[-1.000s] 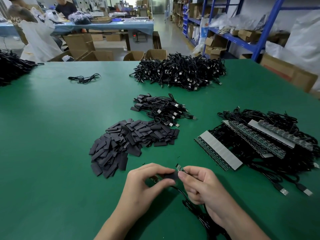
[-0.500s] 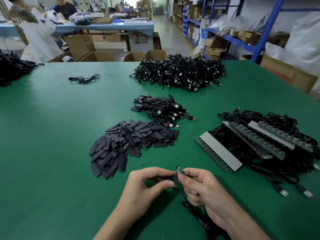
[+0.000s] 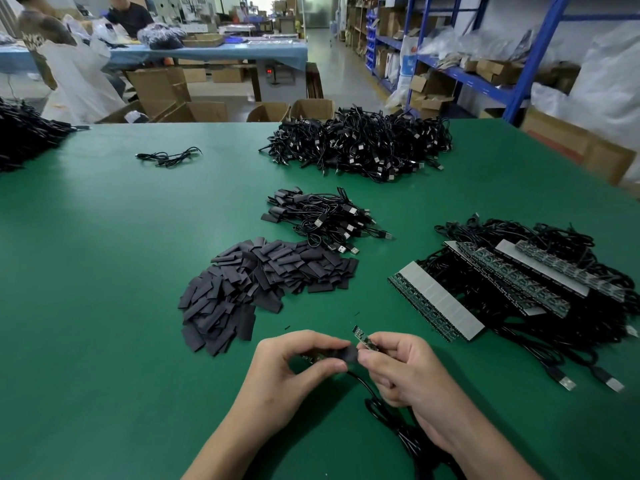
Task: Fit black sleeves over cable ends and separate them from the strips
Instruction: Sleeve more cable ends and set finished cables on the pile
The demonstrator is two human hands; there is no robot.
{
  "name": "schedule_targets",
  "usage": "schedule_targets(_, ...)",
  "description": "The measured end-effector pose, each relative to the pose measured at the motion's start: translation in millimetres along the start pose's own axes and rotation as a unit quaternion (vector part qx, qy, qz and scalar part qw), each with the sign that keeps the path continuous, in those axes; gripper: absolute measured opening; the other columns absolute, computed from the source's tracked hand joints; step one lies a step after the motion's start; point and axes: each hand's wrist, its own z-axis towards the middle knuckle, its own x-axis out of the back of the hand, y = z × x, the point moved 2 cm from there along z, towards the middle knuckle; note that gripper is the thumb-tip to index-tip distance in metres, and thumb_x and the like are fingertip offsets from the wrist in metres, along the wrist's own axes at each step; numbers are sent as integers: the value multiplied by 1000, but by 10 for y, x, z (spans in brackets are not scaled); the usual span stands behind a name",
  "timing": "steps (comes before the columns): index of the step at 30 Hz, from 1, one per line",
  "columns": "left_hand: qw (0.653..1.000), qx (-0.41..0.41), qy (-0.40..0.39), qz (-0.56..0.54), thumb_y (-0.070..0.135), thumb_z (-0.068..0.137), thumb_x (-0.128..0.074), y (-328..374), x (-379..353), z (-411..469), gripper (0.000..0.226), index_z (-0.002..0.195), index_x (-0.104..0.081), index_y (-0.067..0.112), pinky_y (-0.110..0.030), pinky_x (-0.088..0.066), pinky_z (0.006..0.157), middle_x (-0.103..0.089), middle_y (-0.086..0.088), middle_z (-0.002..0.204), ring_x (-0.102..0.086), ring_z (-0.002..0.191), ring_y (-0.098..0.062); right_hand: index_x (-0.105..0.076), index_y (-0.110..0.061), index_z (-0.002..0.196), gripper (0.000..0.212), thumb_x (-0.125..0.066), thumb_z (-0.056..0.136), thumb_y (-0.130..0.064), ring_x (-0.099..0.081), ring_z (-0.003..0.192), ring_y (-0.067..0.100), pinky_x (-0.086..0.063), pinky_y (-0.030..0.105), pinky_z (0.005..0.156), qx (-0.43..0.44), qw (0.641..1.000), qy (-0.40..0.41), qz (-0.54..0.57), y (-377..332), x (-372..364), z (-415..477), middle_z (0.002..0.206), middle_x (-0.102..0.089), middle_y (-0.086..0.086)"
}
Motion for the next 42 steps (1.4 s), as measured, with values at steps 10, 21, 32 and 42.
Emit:
schedule_targets(10,984,-95,5,148,40,86,-80,11,-9,-22,18,103,-79,34,-32,-55,87,-73,23,102,-70,97,-3,-71,-20,74,28,-65,96,-5,-27,44,3,-23,16,43,28,997,18,-69,18,-14,-7,53,-43,-11)
schedule_targets(21,953,-190,26,234,49,91,-75,82,-50,-26,17,103,-76,36,-27,-50,77,-68,25,97,-59,88,9,-65,-23,69,20,-65,84,-8,-31,45,0,-24,12,44,37,991,36,-125,64,2,28,53,-42,-14)
schedule_targets(32,952,-194,33,233,45,93,-73,87,-67,-19,14,98,-78,33,-16,-44,80,-70,24,96,-61,88,9,-58,-11,74,24,-62,69,-34,-28,50,6,-21,18,46,51,983,62,-163,97,-4,25,57,-37,-9)
schedule_targets(42,979,-128,62,143,45,88,-74,93,-40,-15,16,91,-81,31,-30,-55,78,-74,24,91,-71,85,-1,-66,-15,79,19,-64,84,-33,-32,49,2,-26,13,46,67,988,39,-133,74,-11,10,56,-41,-13)
